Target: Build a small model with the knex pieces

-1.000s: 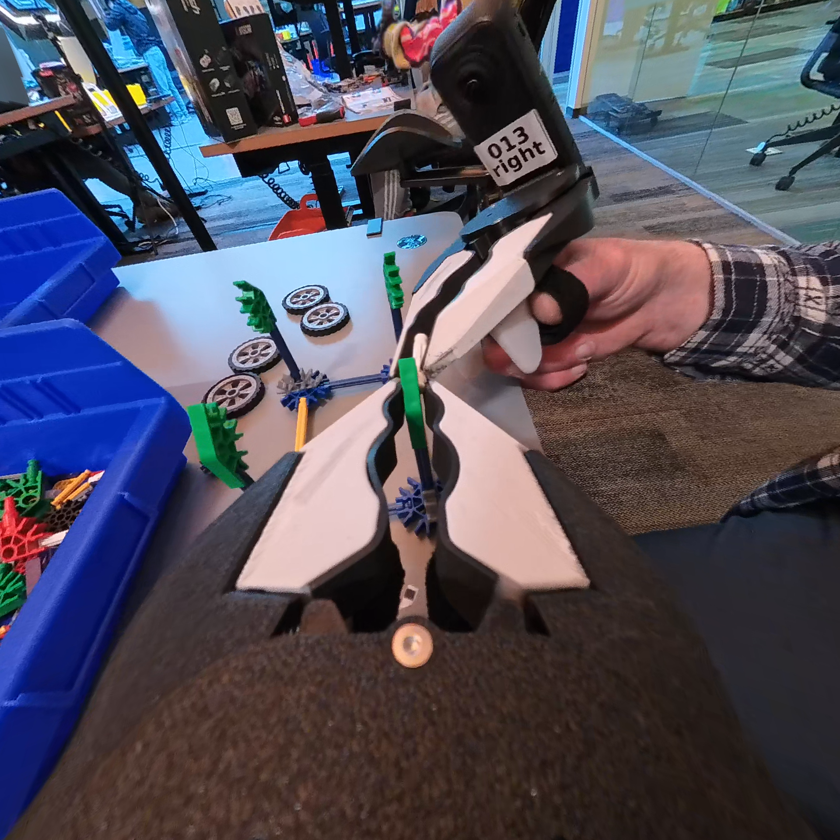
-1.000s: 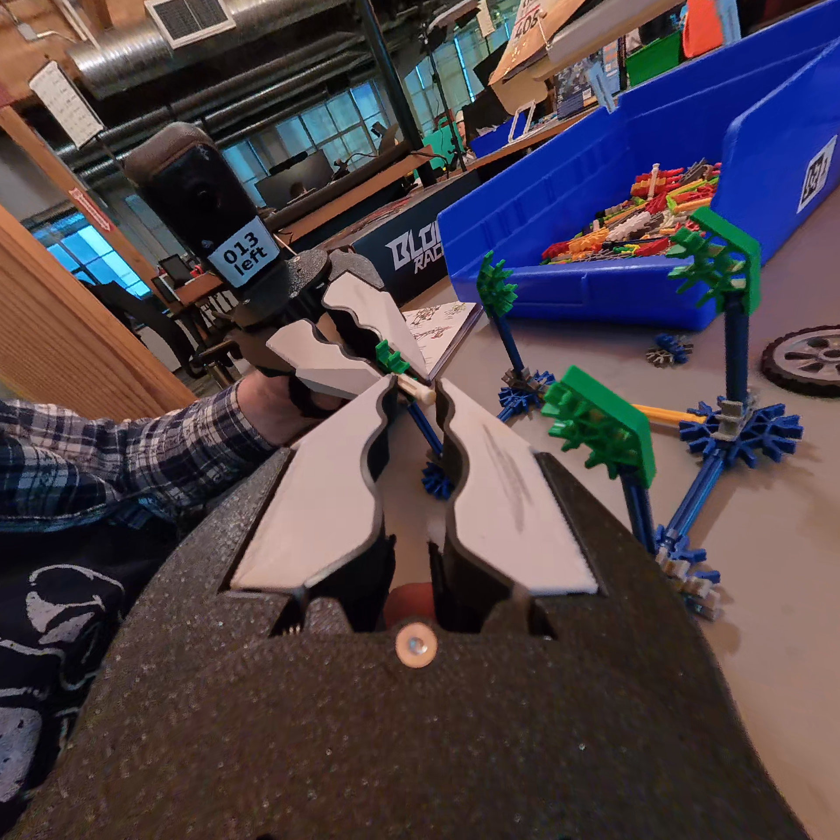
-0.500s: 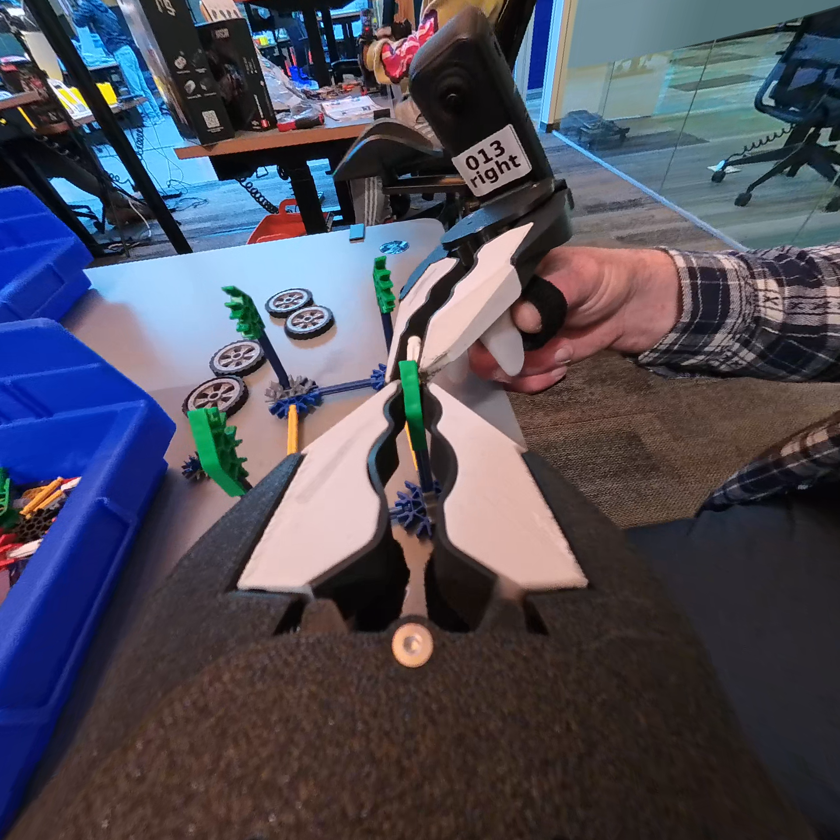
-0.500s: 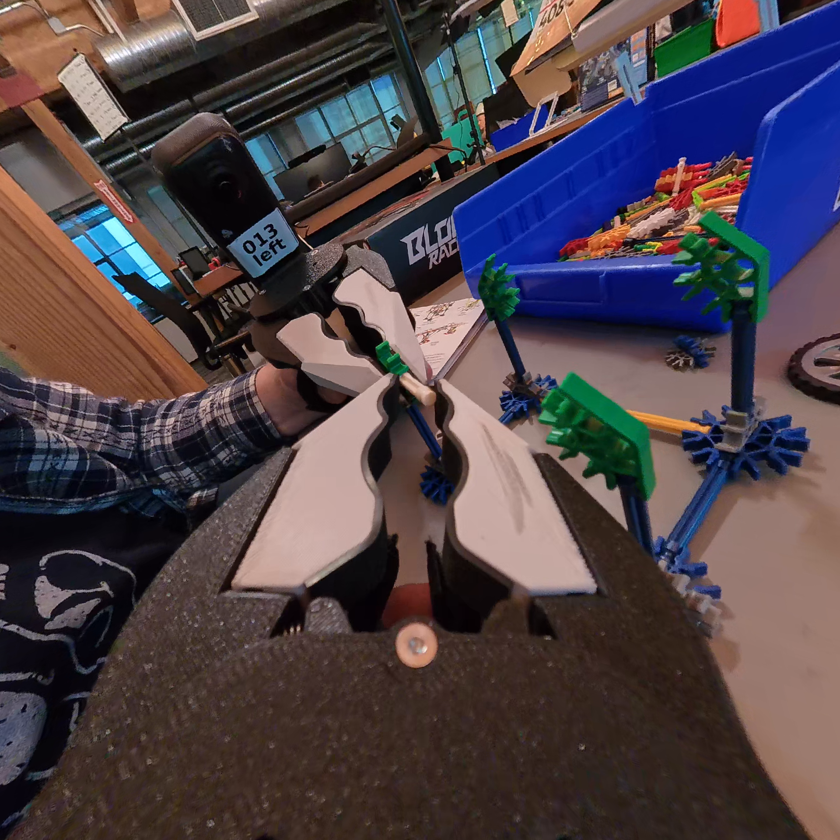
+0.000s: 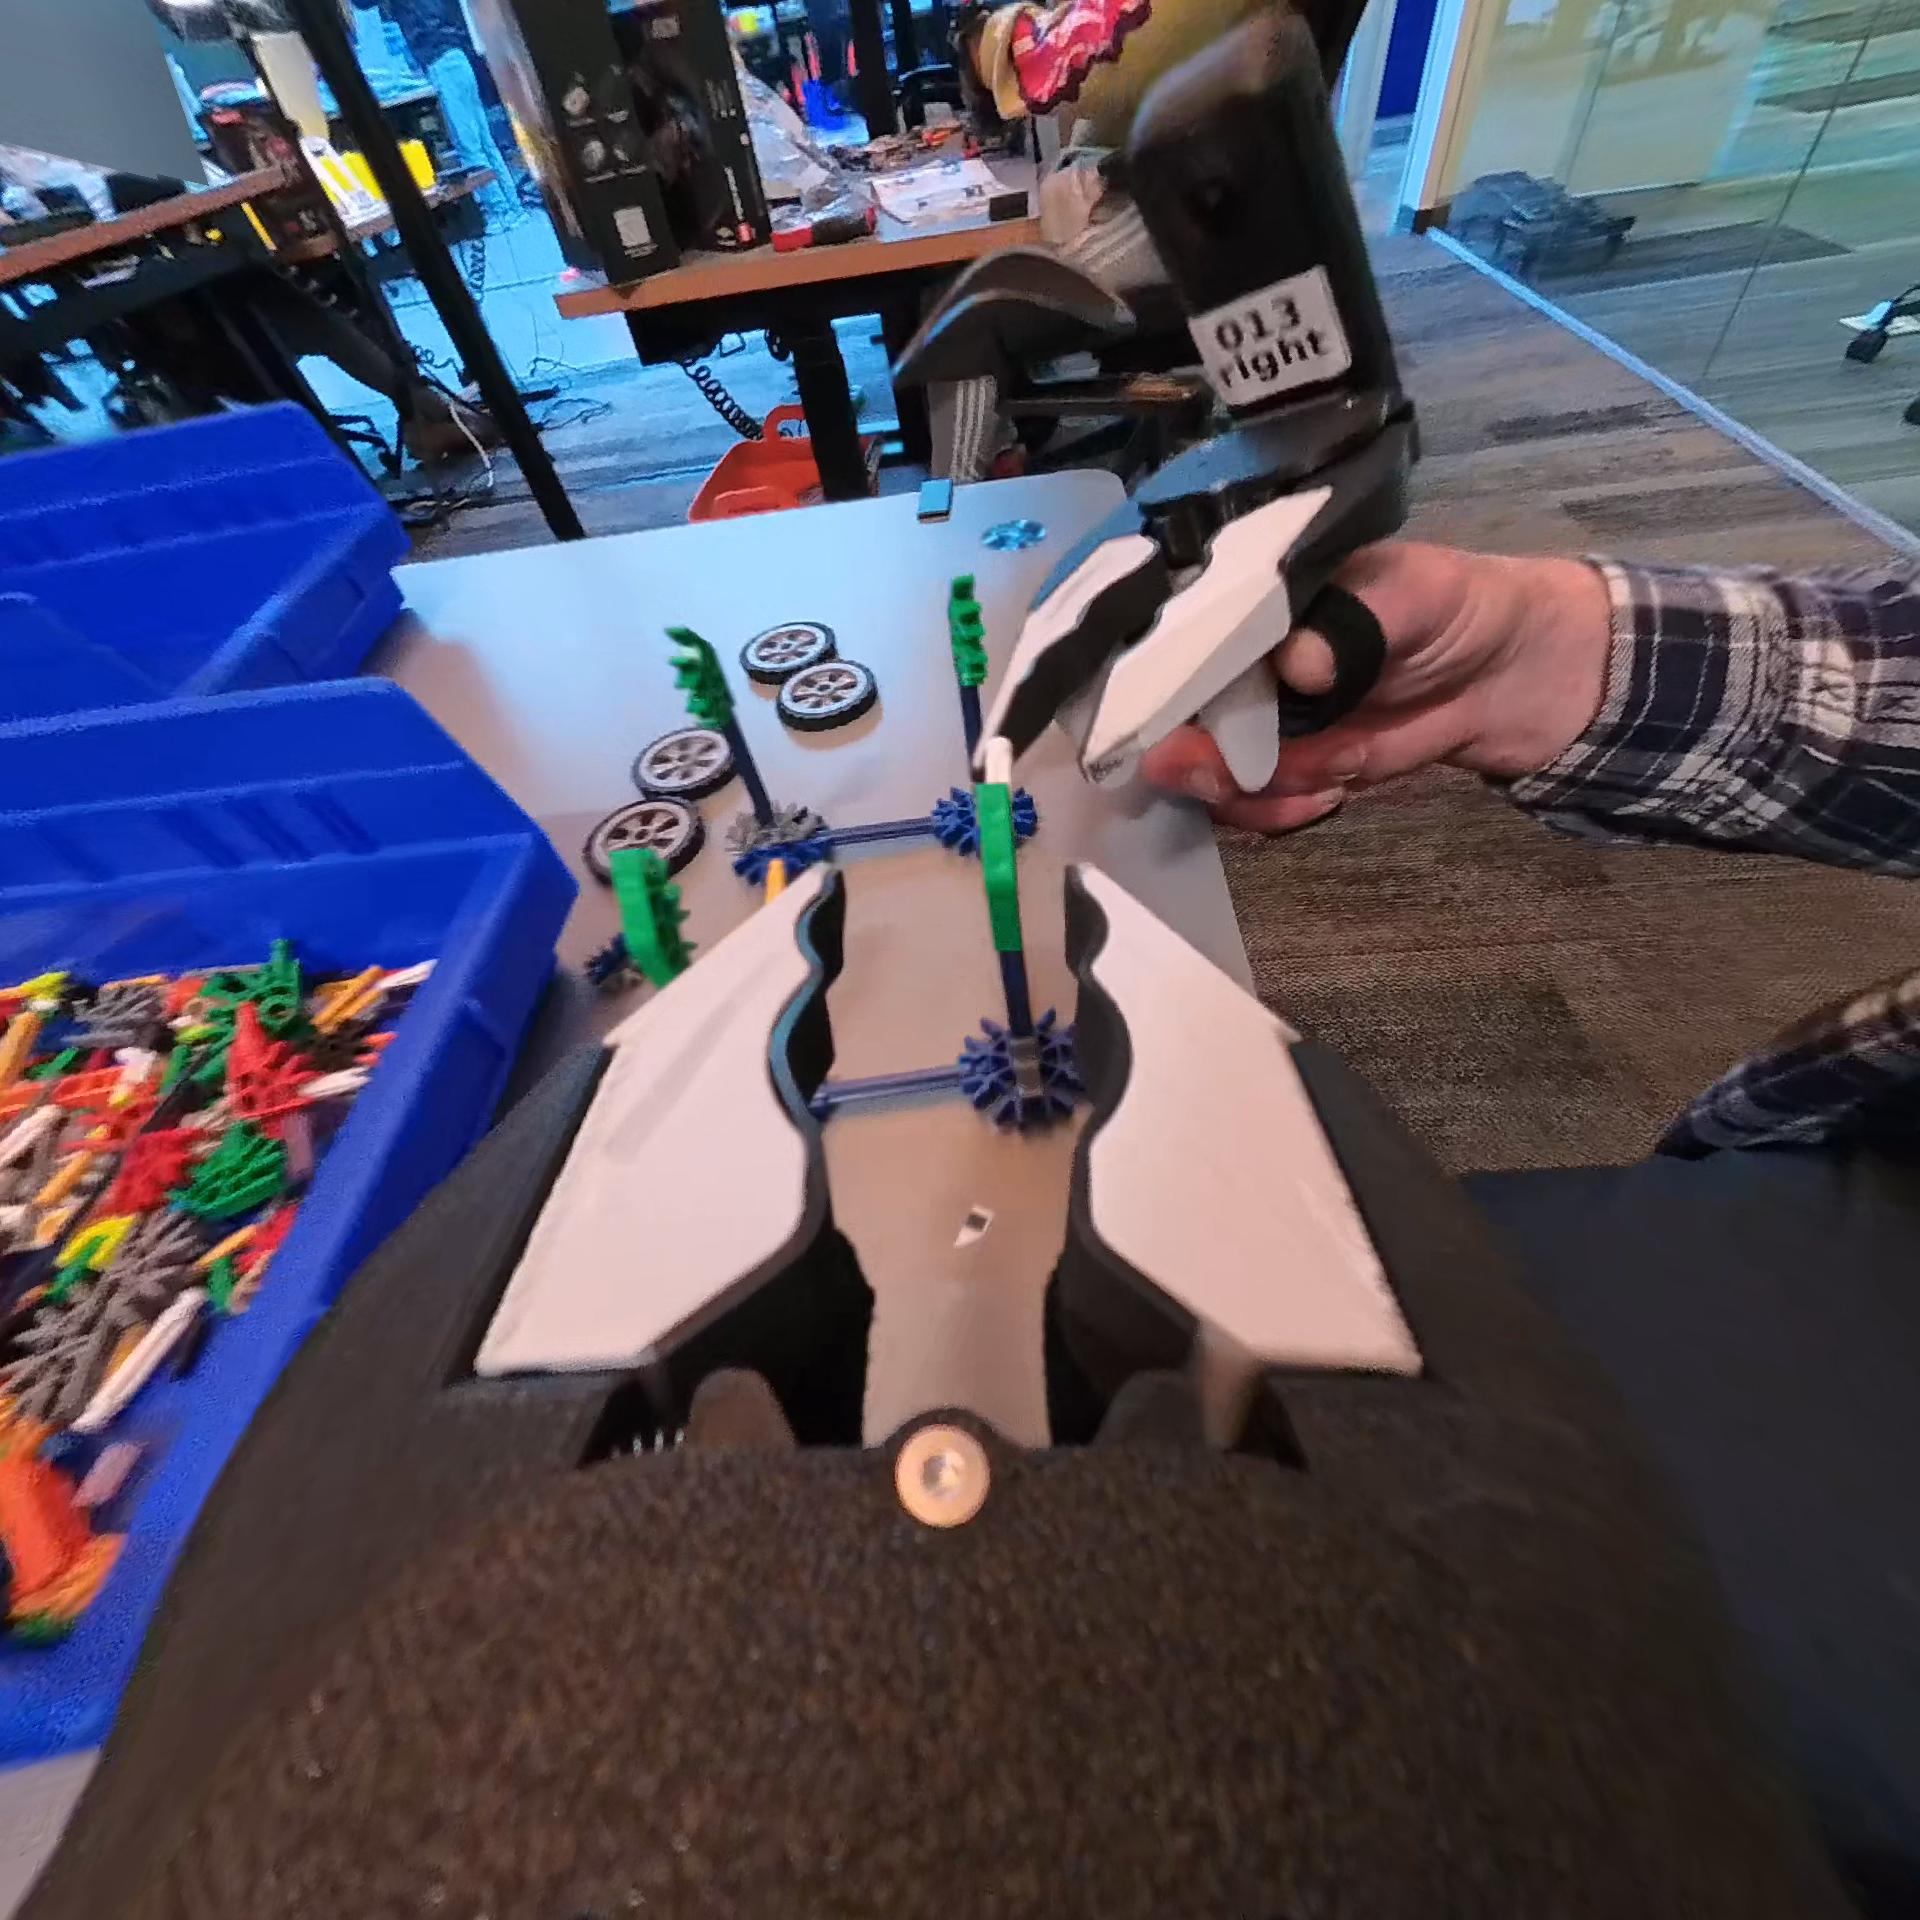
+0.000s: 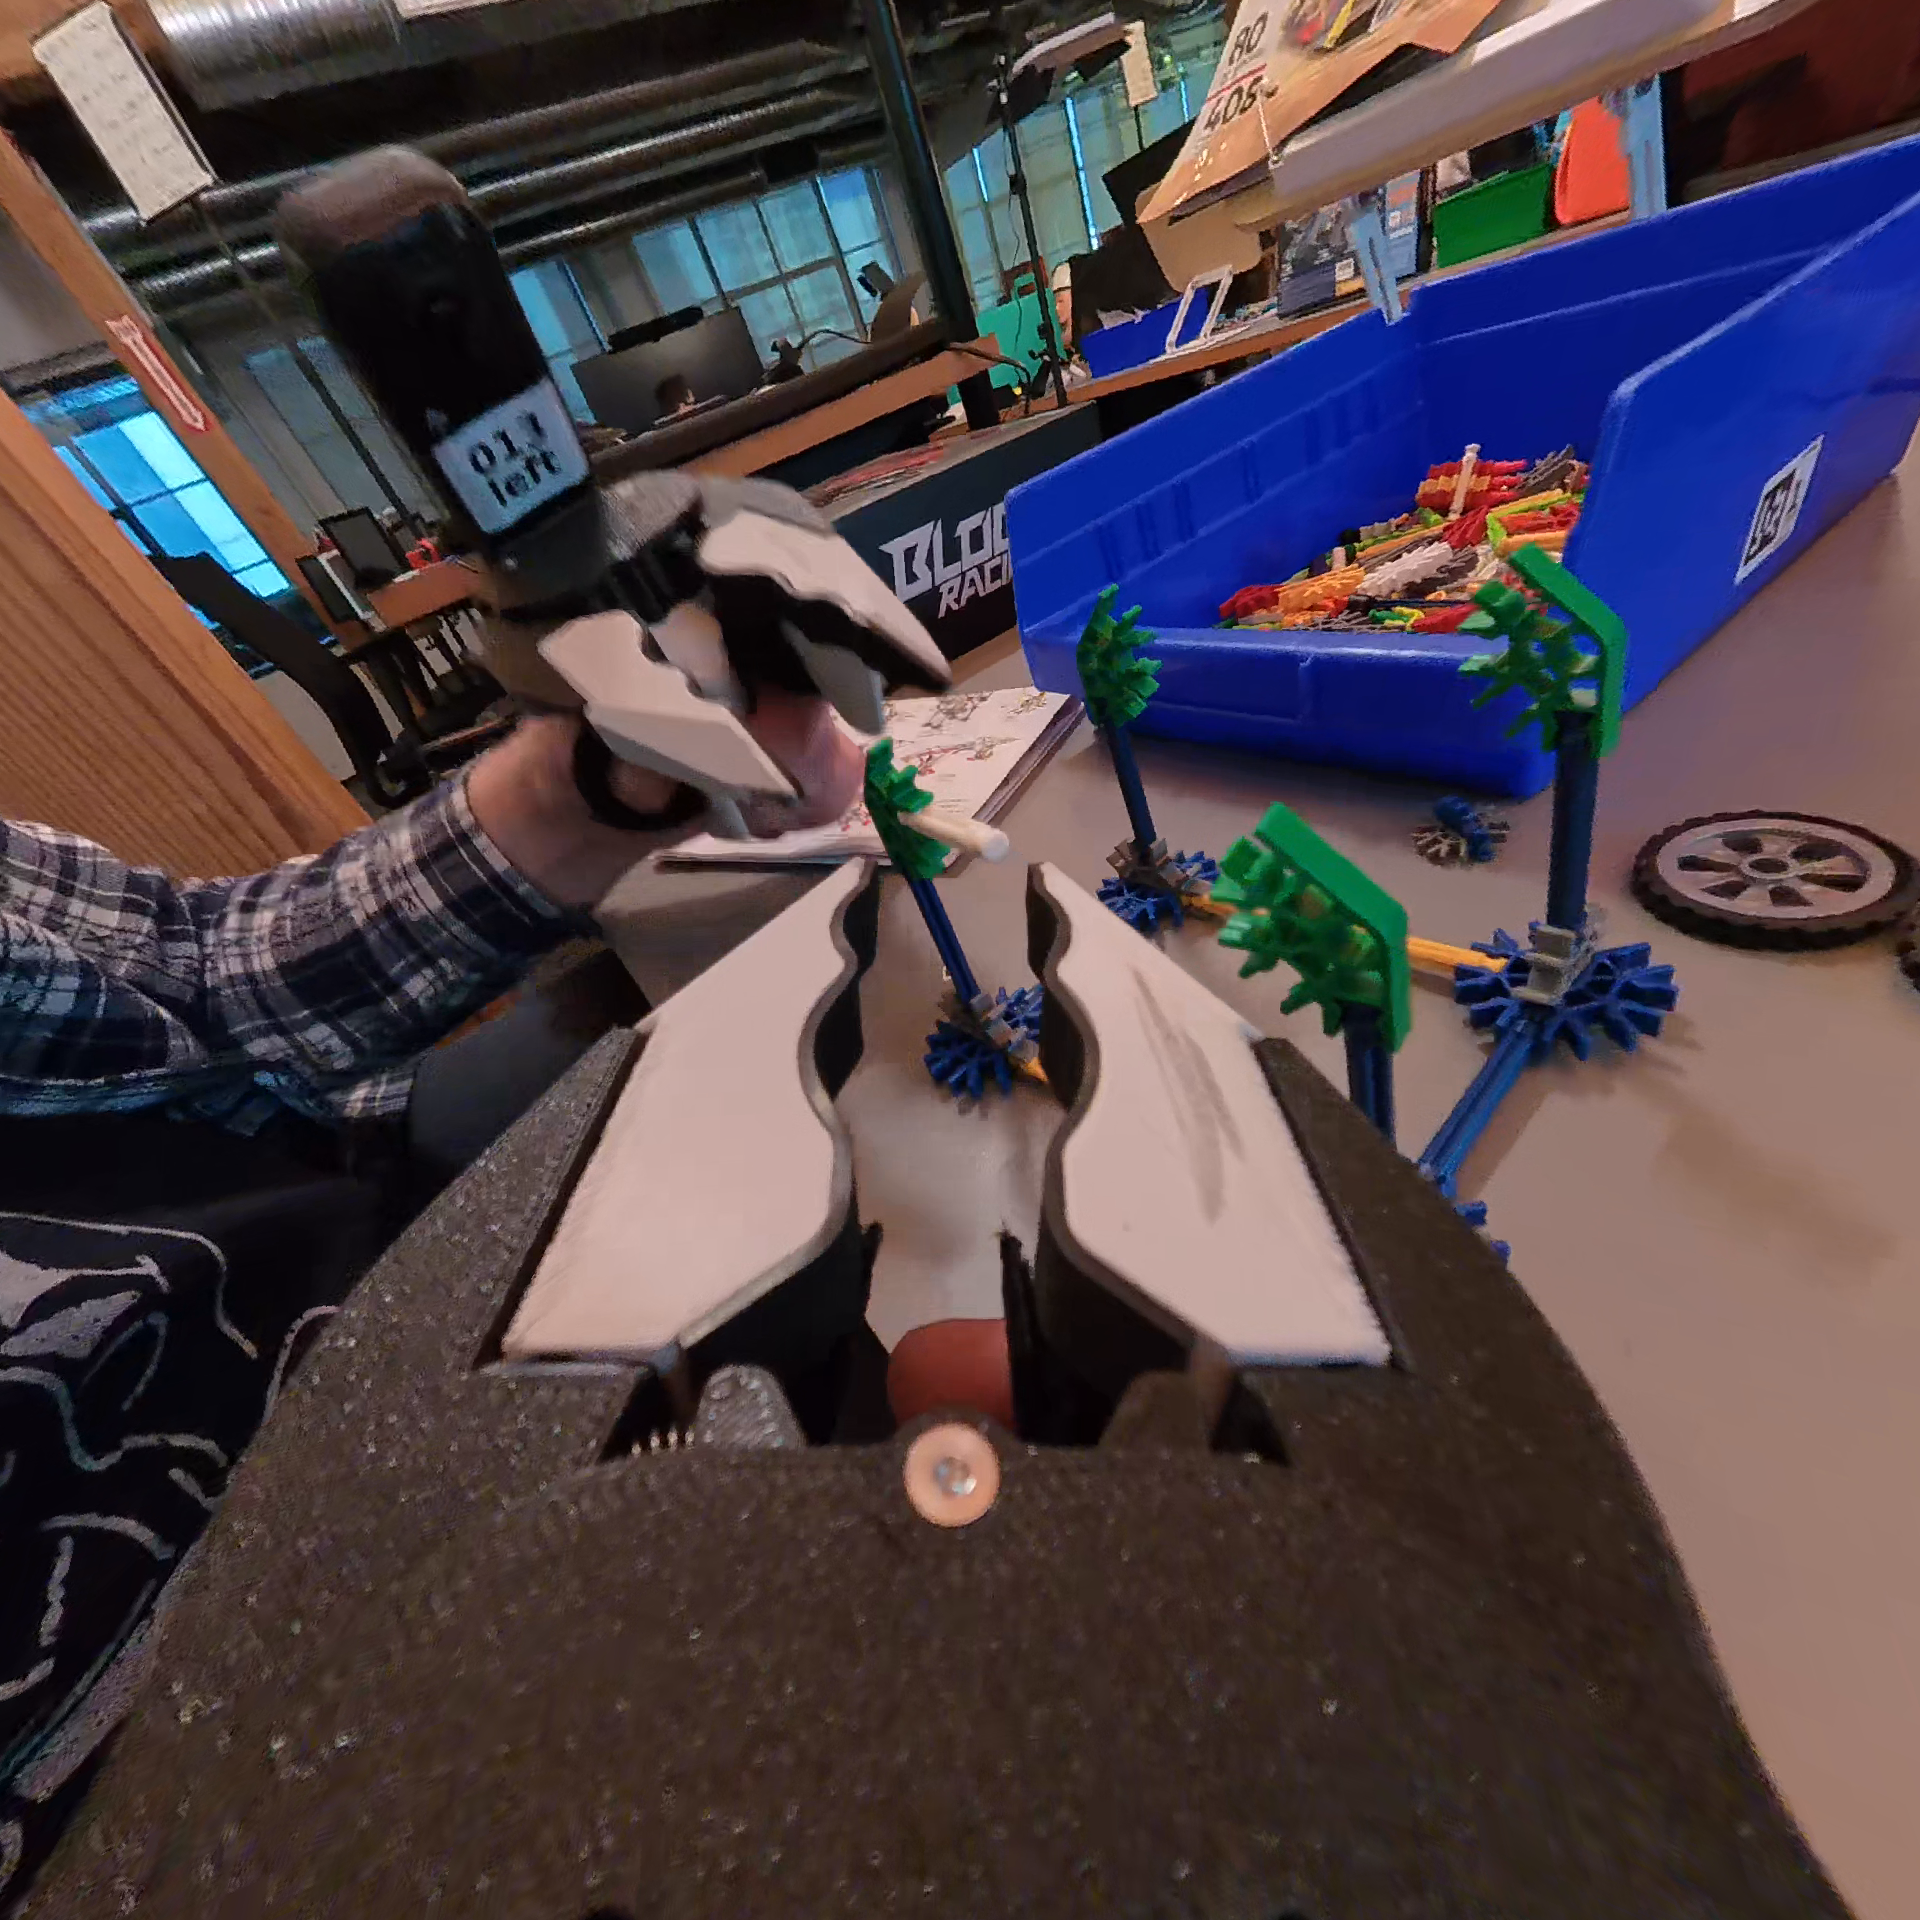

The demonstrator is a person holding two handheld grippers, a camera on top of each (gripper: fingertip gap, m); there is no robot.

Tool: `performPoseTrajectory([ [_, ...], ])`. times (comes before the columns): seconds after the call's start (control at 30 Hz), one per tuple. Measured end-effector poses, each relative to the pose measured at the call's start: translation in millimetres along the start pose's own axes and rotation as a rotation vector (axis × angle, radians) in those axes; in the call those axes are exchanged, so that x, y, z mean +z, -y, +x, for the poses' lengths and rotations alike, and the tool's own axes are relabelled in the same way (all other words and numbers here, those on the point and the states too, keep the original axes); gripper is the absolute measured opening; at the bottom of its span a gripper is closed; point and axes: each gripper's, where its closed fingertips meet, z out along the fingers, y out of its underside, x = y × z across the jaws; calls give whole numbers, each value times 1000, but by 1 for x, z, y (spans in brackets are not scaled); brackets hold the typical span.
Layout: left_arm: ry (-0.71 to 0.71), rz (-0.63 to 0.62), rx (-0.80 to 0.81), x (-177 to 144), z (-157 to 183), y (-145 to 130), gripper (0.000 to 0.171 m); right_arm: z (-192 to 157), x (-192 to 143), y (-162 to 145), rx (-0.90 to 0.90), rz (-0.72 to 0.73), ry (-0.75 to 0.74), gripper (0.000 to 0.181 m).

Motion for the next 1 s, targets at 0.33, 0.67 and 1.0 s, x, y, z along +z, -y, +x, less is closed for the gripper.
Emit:
performPoseTrajectory([
  [0.33,377,-366,187,-64,-154,35,32,5,-3,-4,18,2,2,26],
  [0.67,237,-749,229,-8,-249,-16,21,7,-3,-7,25,-13,-1,22],
  [1.0,66,-978,266,56,-293,-88,12,8,-6,-7,38,-4,4,20],
])
